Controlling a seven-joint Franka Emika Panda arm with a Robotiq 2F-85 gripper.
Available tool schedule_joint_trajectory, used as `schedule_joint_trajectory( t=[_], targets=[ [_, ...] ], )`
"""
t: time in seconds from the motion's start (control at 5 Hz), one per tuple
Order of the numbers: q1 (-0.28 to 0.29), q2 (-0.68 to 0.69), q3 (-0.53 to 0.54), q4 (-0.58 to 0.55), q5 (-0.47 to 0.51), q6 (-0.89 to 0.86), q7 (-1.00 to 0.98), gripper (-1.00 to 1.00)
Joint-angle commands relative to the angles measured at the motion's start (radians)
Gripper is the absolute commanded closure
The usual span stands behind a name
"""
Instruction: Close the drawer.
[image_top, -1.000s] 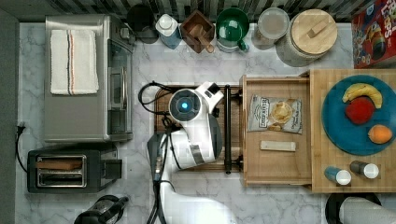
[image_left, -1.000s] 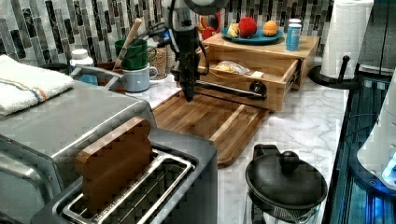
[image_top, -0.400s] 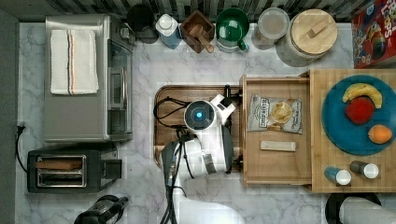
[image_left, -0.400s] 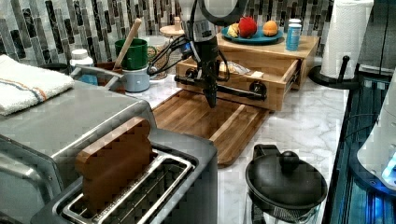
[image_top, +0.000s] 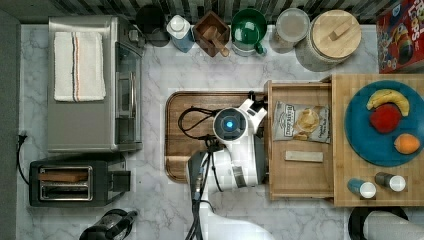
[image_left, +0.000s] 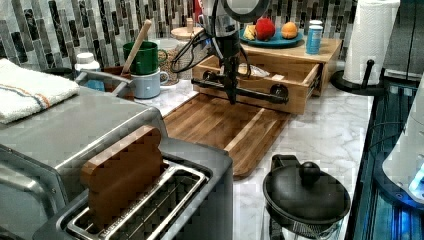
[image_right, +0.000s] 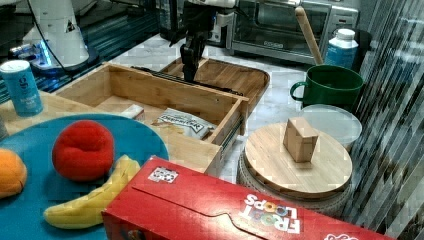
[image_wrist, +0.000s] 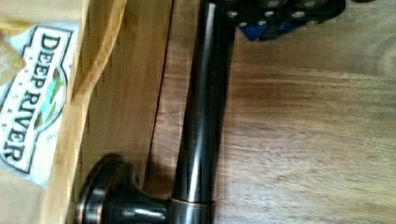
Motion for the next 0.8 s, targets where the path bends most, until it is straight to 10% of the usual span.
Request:
schedule_joint_trajectory(
  t=[0.2,0.8],
  targets=[
    [-0.13,-0.041,-0.083,0.066,-0.015,0.09,-0.185,1.0],
    [-0.222,-0.025,-0.173,0.14,0.045,0.069,-0.305,1.0]
  ],
)
